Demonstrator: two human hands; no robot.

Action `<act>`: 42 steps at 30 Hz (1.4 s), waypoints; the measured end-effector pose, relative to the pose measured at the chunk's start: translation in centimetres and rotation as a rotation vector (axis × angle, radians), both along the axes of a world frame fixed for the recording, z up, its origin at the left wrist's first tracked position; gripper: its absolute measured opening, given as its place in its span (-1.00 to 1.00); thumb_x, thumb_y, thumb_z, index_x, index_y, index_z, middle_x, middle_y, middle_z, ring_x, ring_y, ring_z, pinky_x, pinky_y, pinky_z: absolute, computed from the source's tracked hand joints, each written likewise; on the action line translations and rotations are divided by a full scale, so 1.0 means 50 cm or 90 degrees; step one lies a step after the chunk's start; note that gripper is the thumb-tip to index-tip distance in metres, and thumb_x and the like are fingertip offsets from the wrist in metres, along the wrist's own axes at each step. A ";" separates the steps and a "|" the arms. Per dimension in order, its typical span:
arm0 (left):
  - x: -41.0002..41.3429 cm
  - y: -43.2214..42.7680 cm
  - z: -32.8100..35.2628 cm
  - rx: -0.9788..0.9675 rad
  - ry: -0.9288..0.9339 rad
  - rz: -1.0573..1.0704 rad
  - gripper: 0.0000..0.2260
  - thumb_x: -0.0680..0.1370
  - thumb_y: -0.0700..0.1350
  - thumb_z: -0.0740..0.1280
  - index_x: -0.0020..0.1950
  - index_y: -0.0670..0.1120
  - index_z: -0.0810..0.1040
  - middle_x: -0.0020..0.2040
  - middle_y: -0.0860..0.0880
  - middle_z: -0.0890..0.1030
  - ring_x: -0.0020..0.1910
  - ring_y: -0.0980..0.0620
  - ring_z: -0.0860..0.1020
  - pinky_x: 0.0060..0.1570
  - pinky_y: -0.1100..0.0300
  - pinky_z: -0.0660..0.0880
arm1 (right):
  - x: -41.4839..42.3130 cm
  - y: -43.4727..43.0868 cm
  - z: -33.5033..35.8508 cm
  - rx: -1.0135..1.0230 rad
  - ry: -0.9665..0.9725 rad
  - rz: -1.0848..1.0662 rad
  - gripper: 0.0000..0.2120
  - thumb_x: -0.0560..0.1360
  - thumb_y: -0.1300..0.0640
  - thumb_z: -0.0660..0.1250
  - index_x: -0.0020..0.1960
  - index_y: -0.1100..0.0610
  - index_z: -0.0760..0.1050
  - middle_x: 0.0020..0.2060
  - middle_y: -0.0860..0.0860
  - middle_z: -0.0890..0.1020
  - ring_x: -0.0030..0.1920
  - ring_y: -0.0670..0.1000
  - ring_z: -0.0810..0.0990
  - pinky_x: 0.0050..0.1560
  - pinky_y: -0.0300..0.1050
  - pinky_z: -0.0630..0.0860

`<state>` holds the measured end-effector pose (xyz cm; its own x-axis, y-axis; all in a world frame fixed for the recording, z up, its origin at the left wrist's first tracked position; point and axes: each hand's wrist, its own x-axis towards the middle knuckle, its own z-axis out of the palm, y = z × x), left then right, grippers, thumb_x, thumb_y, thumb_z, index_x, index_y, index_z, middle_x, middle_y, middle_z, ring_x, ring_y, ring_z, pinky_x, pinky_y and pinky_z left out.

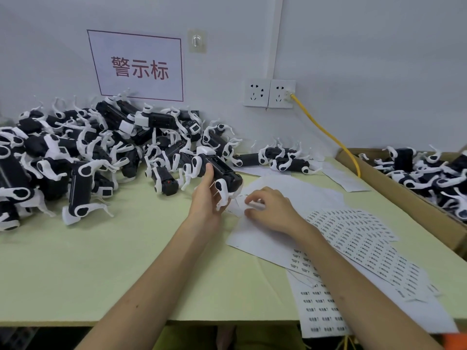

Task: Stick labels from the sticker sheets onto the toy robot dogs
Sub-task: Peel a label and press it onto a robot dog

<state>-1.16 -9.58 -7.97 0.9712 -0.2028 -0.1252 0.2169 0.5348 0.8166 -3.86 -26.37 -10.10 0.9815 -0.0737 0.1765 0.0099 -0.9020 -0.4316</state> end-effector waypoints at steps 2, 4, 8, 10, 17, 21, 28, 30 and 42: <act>-0.001 -0.001 -0.001 -0.006 0.012 -0.001 -0.65 0.62 0.24 0.32 -0.07 -0.03 0.64 -0.28 0.03 0.64 -0.35 0.10 0.58 -0.18 0.20 0.47 | 0.000 0.000 -0.005 0.011 -0.006 -0.006 -0.66 0.55 -0.08 0.38 0.31 -0.07 0.53 0.23 -0.03 0.51 0.31 0.05 0.44 0.33 0.05 0.35; 0.000 -0.003 0.001 -0.014 0.028 -0.005 -0.63 0.61 0.25 0.32 -0.03 -0.05 0.64 -0.27 0.03 0.66 -0.35 0.10 0.59 -0.18 0.21 0.49 | 0.002 0.001 -0.010 0.025 -0.017 -0.023 -0.58 0.57 -0.07 0.35 0.41 -0.05 0.47 0.32 -0.02 0.48 0.37 0.06 0.40 0.37 0.07 0.33; 0.009 -0.008 0.001 -0.027 0.051 -0.020 -0.54 0.60 0.26 0.33 0.17 -0.13 0.64 -0.09 -0.05 0.62 -0.18 0.01 0.55 -0.10 0.19 0.49 | 0.011 -0.001 -0.016 0.033 -0.029 -0.051 -0.51 0.63 -0.08 0.27 0.52 0.01 0.37 0.44 -0.02 0.41 0.40 0.08 0.36 0.41 0.10 0.30; 0.013 -0.007 0.002 -0.023 0.049 -0.032 -0.44 0.59 0.28 0.34 0.37 -0.13 0.59 0.13 -0.11 0.63 0.02 -0.03 0.56 0.01 0.17 0.46 | 0.015 -0.002 -0.020 0.024 -0.032 -0.052 -0.51 0.64 -0.08 0.25 0.53 0.02 0.35 0.46 -0.02 0.40 0.40 0.09 0.35 0.40 0.09 0.30; 0.052 -0.005 0.007 -0.017 0.058 -0.104 -0.61 0.60 0.28 0.31 0.15 -0.01 0.66 0.32 -0.13 0.64 0.28 -0.18 0.63 0.42 -0.16 0.45 | 0.022 -0.003 -0.034 0.008 -0.048 -0.066 -0.49 0.62 -0.09 0.28 0.54 -0.05 0.33 0.45 -0.06 0.46 0.43 0.07 0.30 0.26 -0.03 0.19; 0.081 -0.007 0.001 -0.016 0.047 -0.139 -0.62 0.60 0.28 0.32 0.11 0.01 0.69 0.17 -0.11 0.69 0.31 -0.17 0.62 0.39 -0.19 0.48 | 0.025 -0.006 -0.036 0.031 -0.044 -0.062 -0.47 0.59 -0.08 0.32 0.53 -0.08 0.33 0.37 -0.06 0.52 0.40 0.03 0.31 0.17 -0.10 0.13; 0.096 -0.007 -0.027 -0.031 -0.041 -0.135 -0.65 0.59 0.26 0.28 -0.03 0.10 0.77 0.02 0.02 0.73 0.10 0.00 0.70 0.43 -0.24 0.41 | 0.022 -0.005 -0.029 0.064 -0.042 -0.063 -0.49 0.59 -0.08 0.32 0.52 -0.09 0.35 0.38 -0.14 0.51 0.39 -0.01 0.32 0.25 -0.09 0.16; 0.101 -0.002 -0.027 -0.030 -0.052 -0.131 -0.67 0.59 0.28 0.27 -0.05 0.16 0.77 0.03 0.06 0.74 0.13 0.03 0.70 0.43 -0.27 0.40 | 0.020 -0.005 -0.027 0.087 -0.042 -0.063 -0.52 0.61 -0.08 0.30 0.51 -0.10 0.36 0.35 -0.16 0.53 0.37 -0.05 0.33 0.23 -0.13 0.14; 0.115 -0.003 -0.030 -0.057 -0.028 -0.125 -0.64 0.59 0.25 0.28 -0.12 0.07 0.75 -0.02 -0.02 0.70 0.08 -0.04 0.68 0.27 -0.04 0.47 | 0.005 0.020 -0.014 0.150 -0.055 -0.011 -0.60 0.62 0.01 0.29 0.45 -0.14 0.40 0.19 -0.30 0.56 0.25 -0.17 0.39 0.24 -0.22 0.15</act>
